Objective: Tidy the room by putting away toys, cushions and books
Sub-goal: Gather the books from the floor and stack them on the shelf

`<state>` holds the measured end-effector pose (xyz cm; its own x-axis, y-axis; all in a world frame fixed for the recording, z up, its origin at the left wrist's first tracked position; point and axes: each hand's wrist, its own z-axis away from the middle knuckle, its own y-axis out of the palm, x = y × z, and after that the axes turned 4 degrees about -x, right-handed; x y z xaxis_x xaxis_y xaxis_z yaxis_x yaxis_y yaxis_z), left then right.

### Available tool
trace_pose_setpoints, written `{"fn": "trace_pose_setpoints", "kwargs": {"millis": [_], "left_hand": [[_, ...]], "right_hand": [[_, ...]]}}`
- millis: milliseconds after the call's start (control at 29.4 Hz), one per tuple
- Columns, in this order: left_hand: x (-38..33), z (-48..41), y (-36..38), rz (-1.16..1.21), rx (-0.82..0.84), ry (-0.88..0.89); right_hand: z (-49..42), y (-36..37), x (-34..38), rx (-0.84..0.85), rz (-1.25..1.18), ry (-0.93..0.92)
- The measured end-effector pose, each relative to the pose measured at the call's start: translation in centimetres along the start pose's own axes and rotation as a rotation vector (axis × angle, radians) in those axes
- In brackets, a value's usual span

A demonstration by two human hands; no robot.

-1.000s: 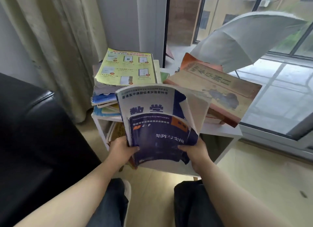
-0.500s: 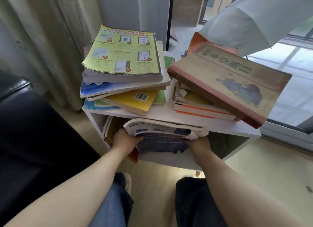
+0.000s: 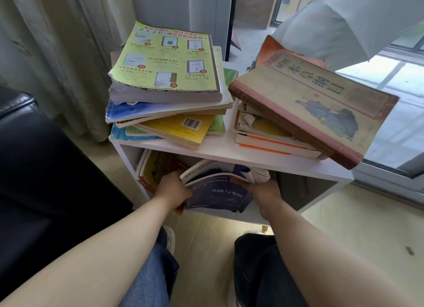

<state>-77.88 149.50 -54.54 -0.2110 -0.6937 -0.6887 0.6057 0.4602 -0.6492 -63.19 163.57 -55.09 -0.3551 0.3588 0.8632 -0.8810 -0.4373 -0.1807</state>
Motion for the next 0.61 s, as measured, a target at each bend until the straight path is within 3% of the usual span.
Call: {"fn": "trace_pose_setpoints", "kwargs": {"millis": [102, 340, 611], "left_hand": [[-0.2, -0.2, 0.1, 0.033, -0.034, 0.021], [0.2, -0.1, -0.2, 0.25, -0.027, -0.117], [1.4, 0.5, -1.6, 0.491, -0.136, -0.279]], "right_hand": [[-0.1, 0.2, 0.1, -0.019, -0.008, -0.029], [0.1, 1.1, 0.8, -0.05, -0.079, -0.111], [1.5, 3.4, 0.4, 0.08, 0.126, -0.133]]}}
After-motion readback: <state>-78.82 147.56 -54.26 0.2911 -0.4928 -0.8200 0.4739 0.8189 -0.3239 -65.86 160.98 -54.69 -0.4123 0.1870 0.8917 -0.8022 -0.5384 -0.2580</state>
